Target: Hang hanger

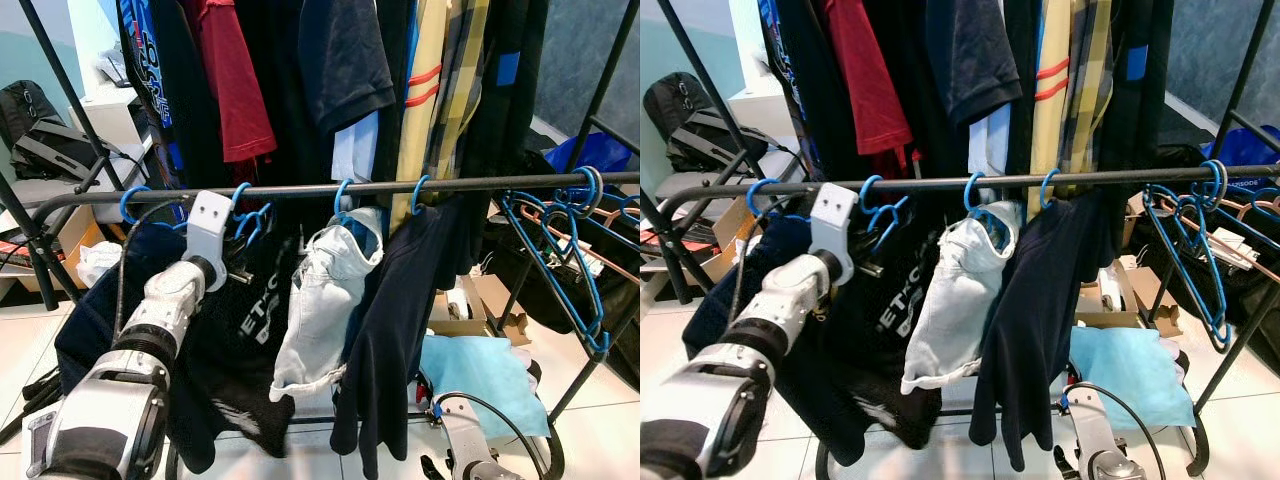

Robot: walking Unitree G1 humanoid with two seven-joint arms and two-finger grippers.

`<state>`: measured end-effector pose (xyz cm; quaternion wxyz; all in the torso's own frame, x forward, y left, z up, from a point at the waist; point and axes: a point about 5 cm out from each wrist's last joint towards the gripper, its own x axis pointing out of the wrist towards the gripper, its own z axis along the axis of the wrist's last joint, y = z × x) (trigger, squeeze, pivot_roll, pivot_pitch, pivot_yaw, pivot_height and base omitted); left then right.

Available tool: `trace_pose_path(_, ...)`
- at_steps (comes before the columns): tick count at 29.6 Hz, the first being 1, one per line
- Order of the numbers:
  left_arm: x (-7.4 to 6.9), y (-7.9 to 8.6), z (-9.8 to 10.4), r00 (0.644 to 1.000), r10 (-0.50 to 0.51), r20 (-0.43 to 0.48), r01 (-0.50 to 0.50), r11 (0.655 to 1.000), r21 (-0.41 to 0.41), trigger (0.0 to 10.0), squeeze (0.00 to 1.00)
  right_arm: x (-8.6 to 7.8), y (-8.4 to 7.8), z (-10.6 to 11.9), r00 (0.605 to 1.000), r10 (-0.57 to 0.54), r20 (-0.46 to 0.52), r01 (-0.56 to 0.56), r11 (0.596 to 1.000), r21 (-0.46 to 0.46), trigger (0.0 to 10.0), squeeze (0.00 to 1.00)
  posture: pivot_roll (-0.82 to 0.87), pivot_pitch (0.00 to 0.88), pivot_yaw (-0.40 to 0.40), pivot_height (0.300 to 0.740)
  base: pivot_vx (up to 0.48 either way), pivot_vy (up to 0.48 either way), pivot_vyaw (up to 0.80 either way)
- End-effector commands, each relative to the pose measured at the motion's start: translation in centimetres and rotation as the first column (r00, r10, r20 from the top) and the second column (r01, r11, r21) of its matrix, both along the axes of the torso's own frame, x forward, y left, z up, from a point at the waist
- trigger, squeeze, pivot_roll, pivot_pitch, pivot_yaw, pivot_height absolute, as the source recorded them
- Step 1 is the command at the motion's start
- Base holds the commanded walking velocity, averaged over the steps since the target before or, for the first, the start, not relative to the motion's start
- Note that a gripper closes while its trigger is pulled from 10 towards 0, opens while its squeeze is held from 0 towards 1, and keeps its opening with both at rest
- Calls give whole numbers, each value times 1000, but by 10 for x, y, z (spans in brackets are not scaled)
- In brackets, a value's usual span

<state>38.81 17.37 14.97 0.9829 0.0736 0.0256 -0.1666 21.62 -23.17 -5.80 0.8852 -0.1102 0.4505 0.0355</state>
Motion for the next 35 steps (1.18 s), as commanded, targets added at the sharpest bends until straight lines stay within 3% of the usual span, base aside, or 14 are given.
trace_pose_path(1,0,15,1,999,47,-10,-46,998,51,1922,0,1,3,0,1000,2,8,-2,1000,7,10000,0,-143,0,70,740,0,0,0)
trace_pose_path(4,0,23,1,997,80,-6,-79,991,104,3176,0,2,3,0,1000,6,8,-6,1000,6,10000,0,-137,0,68,740,0,0,0)
trace_pose_path(7,2,26,9,993,109,39,-113,989,98,2039,0,2,4,1,1000,9,10,-9,1000,5,10000,0,-137,0,67,740,0,0,0)
trace_pose_path(8,3,27,14,992,110,60,-115,991,75,0,0,3,4,1,1000,9,10,-9,1000,5,10000,0,-136,0,67,740,0,0,0)
trace_pose_path(12,4,27,25,991,92,99,-95,995,32,0,0,3,4,1,1000,8,11,-8,1000,5,10000,0,-134,0,67,740,0,0,0)
trace_pose_path(13,4,28,43,986,27,167,-19,999,-46,0,0,2,4,1,1000,9,10,-9,1000,4,10000,0,-128,0,64,740,0,0,0)
trace_pose_path(20,-11,37,66,959,-119,259,164,973,-160,0,0,2,4,0,1000,14,7,-14,1000,3,10000,0,-123,0,64,740,0,0,0)
trace_pose_path(25,-24,42,60,951,-201,235,230,968,-103,0,0,2,4,0,1000,16,6,-16,1000,3,10000,0,-114,0,62,740,0,0,0)
trace_pose_path(26,-29,47,55,953,-222,206,240,968,-66,1608,0,2,4,0,1000,17,5,-17,1000,3,10000,0,-112,0,61,740,0,0,0)
trace_pose_path(28,-34,51,50,955,-237,180,248,968,-42,1608,0,2,4,0,1000,18,5,-18,1000,3,10000,0,-111,0,60,740,0,0,0)
trace_pose_path(29,-39,55,45,956,-247,157,257,966,-42,5176,0,2,4,0,1000,18,4,-18,1000,3,10000,0,-107,0,58,740,0,0,0)
trace_pose_path(30,-41,57,42,956,-253,146,262,964,-48,5176,0,2,4,0,1000,18,4,-18,1000,3,10000,0,-107,0,58,740,0,0,0)
trace_pose_path(31,-44,59,40,957,-255,140,264,963,-48,9961,0,1,4,0,1000,20,3,-20,1000,2,10000,0,-107,0,58,740,0,0,0)
trace_pose_path(35,-51,65,32,959,-260,110,266,963,-47,10000,0,1,4,0,1000,21,3,-21,1000,0,10000,0,-106,0,57,740,0,0,0)
